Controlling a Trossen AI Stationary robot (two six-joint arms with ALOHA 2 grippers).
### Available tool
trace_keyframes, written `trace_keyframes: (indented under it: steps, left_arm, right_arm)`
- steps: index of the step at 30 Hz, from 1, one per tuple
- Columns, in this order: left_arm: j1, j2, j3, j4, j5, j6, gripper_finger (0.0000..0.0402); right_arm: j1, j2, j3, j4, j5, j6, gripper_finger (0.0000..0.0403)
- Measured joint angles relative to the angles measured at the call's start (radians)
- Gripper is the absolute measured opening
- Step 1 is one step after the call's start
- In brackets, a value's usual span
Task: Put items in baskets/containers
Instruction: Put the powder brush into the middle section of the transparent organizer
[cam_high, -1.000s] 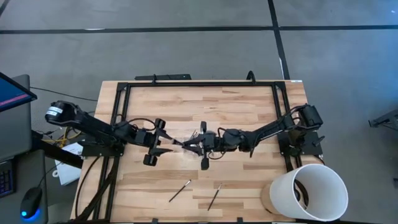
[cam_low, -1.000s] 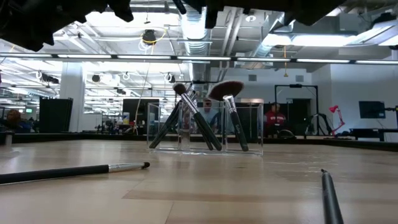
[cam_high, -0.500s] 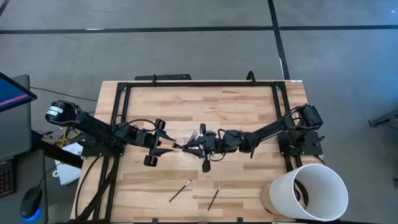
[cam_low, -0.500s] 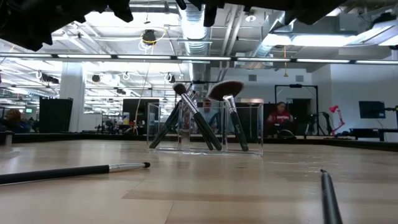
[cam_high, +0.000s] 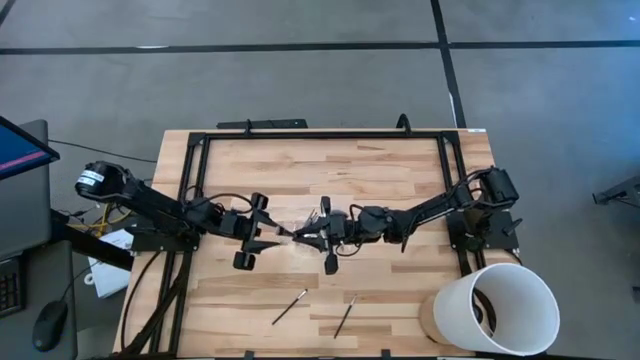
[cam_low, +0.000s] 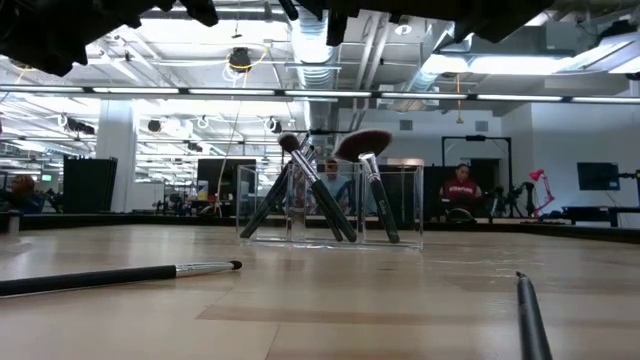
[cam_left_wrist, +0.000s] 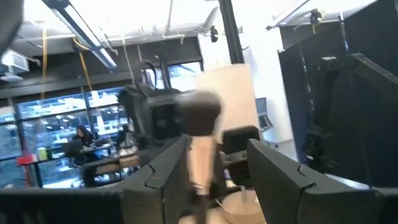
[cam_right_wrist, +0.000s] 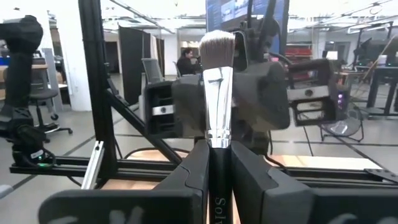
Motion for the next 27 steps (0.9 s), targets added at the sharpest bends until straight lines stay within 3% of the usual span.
trace_keyframes:
  steps: [2,8,12,27]
  left_arm:
    - [-0.009,0.034,0.022,0.006,-0.022,0.001,0.0163]
    - [-0.030,0.152,0.098,0.002,-0.251,-0.006,0.0163]
    - [-0.035,0.181,0.125,0.002,-0.264,-0.012,0.0163]
    - [-0.081,0.114,0.079,-0.003,-0.346,-0.003,0.0163]
  right_arm:
    - [0.001,0.000,0.000,-0.001,0.021,-0.002,0.0039]
    - [0.002,0.001,0.001,-0.032,0.063,-0.022,0.0036]
    - [0.009,0.001,0.000,-0.072,0.123,-0.041,0.0037]
    - [0.021,0.001,0.000,-0.037,0.123,-0.055,0.0040]
